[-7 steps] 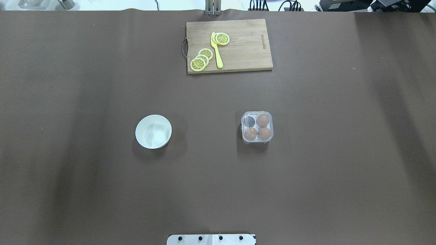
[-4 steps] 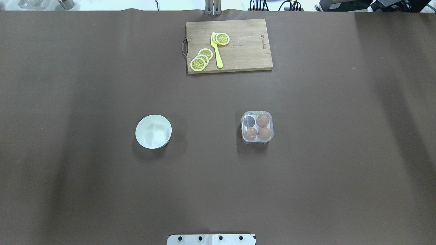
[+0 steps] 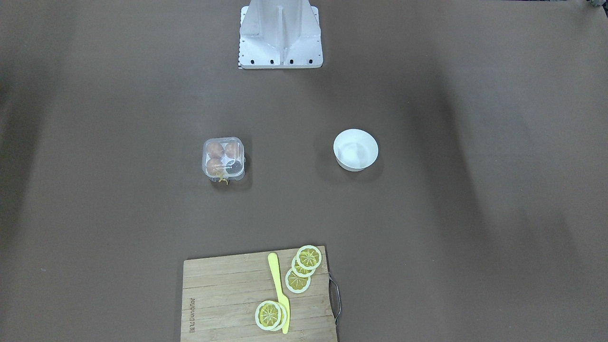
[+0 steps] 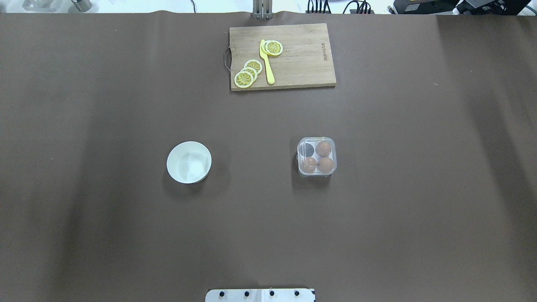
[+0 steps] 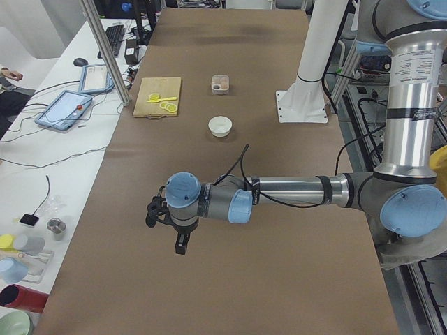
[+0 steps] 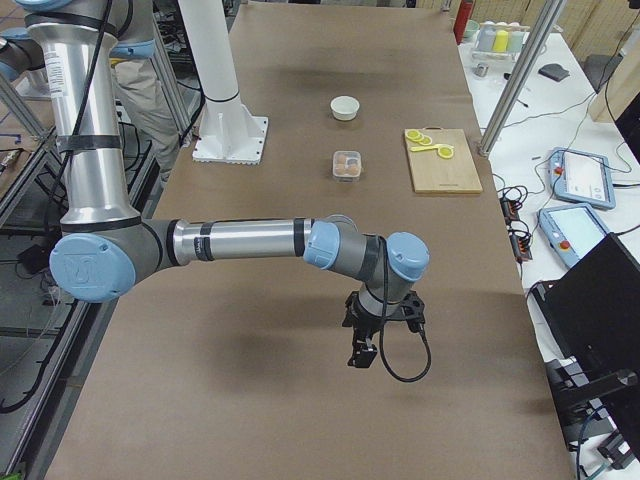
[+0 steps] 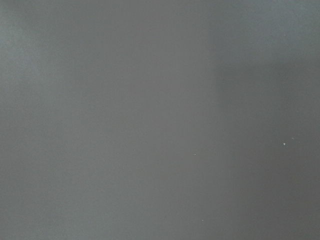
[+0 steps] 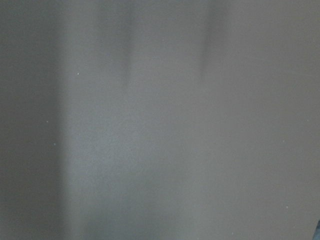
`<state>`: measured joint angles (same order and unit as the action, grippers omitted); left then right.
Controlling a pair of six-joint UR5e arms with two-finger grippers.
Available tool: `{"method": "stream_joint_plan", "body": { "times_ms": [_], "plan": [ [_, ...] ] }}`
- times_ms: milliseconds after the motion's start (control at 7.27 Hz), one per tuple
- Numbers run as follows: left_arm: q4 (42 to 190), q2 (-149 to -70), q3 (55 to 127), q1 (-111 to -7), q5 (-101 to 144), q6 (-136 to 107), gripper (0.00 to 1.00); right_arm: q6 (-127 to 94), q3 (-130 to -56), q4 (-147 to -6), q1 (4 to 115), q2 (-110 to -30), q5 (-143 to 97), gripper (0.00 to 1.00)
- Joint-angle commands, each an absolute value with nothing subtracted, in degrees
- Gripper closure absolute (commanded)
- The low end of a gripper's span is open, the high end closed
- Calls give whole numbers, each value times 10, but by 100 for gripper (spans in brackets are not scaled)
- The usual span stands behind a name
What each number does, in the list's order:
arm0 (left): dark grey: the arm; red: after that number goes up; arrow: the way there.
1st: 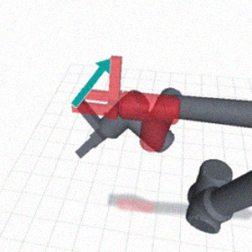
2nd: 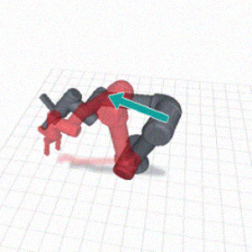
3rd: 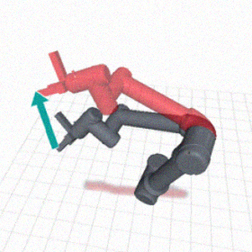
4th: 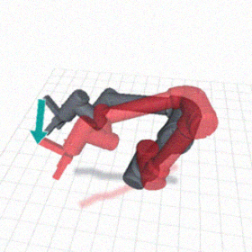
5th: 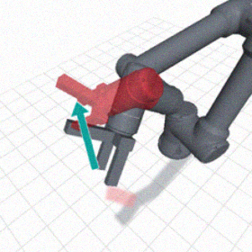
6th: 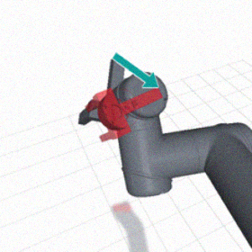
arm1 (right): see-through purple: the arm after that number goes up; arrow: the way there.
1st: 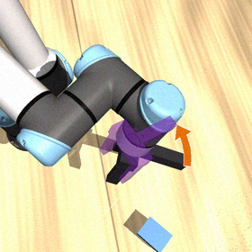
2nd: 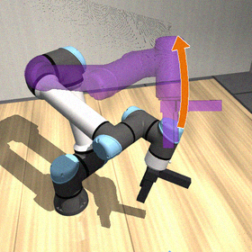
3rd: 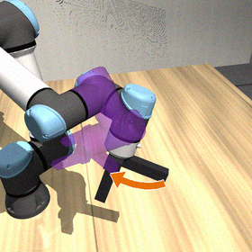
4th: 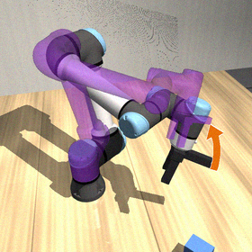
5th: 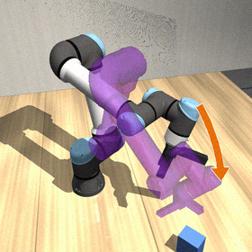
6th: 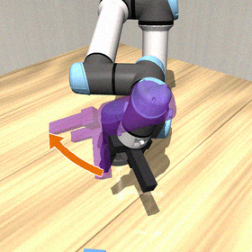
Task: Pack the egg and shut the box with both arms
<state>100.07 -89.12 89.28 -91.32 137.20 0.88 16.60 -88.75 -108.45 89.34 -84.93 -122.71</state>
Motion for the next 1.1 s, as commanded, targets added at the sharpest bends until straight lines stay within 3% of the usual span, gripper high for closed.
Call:
{"method": "stream_joint_plan", "body": {
  "times_ms": [0,963],
  "plan": [
    [1001,-891,895,-913,1372,9,2,135,-833,-1009,887,-842,-1223,0],
    [1001,-890,898,-913,1372,9,2,118,-856,-998,874,-833,-1230,0]
  ]
}}
